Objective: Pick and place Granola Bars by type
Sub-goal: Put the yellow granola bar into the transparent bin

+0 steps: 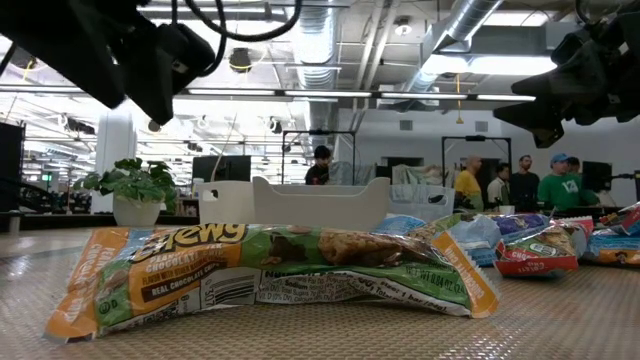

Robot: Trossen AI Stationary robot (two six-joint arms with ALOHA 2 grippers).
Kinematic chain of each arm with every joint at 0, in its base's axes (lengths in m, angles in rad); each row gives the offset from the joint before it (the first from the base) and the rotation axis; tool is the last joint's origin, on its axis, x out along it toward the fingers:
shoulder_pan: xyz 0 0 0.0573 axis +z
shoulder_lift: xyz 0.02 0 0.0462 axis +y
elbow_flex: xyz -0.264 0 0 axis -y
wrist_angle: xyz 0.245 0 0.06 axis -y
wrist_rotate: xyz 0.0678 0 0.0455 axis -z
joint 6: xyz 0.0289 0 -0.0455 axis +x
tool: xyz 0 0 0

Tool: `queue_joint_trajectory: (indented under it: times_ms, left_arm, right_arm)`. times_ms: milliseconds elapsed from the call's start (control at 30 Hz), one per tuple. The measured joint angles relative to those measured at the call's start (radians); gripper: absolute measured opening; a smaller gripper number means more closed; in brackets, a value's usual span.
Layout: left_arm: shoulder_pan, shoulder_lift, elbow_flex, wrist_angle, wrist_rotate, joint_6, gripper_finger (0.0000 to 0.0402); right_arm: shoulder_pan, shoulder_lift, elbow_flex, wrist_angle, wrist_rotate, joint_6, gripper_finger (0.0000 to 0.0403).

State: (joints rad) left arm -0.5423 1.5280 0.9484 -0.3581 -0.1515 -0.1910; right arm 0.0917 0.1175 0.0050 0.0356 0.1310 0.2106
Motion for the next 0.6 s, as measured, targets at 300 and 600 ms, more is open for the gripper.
queue_joint_trajectory:
  times_ms: [300, 600]
  left_arm:
    - [-0.053, 0.227, 0.246, -0.133, 0.009, 0.075, 0.016]
    - [-0.093, 0.416, 0.519, -0.261, 0.012, 0.0, 0.016]
  right_arm:
    - [0.0, 0.0, 0.0, 0.0, 0.0, 0.0, 0.024]
    - [0.0, 0.0, 0.0, 0.0, 0.0, 0.0, 0.024]
